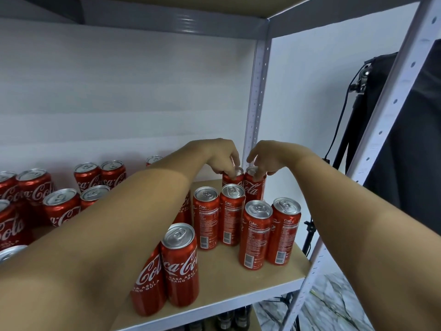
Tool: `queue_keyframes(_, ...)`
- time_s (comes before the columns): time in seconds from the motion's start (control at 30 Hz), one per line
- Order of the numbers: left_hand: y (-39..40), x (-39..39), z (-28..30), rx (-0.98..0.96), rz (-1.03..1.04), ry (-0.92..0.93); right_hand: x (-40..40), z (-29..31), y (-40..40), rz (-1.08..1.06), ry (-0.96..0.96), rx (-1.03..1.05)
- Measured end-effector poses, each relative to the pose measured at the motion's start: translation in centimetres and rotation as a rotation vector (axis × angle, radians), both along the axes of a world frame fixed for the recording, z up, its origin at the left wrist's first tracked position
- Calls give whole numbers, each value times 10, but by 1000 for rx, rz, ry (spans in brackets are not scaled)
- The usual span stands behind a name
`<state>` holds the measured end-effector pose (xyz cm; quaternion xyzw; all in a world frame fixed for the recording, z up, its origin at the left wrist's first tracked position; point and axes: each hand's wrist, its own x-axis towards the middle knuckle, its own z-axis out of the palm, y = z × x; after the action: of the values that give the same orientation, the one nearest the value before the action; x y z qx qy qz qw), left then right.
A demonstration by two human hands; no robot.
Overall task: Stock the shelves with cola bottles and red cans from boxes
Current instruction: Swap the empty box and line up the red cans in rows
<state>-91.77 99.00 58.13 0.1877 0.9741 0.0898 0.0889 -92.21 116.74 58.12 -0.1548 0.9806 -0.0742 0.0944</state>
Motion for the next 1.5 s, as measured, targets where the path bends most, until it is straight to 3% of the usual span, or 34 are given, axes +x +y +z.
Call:
queue_keyframes(0.17,5,-1,-7,15,115,58,-3,-2,0,-67,-5,0)
queue_keyframes(0.5,-1,-6,0,-37,-25,27,-12,-2,-1,66,23,100)
queue_keyframes(0.77,2,-6,-10,-33,75,53,-12,-9,3,-69,-31,-42)
queue_keyframes(0.97,-4,-6,-5,12,-2,3,-7,-4,0,62,15,10)
queue_keyframes(1.13,-2,-6,-11,1,112,42,-8,-8,-1,-30,5,-83)
queue_keyframes(1.5,-8,-14,-14,77,60,-22,-11,-8,0,-5,-30,-121)
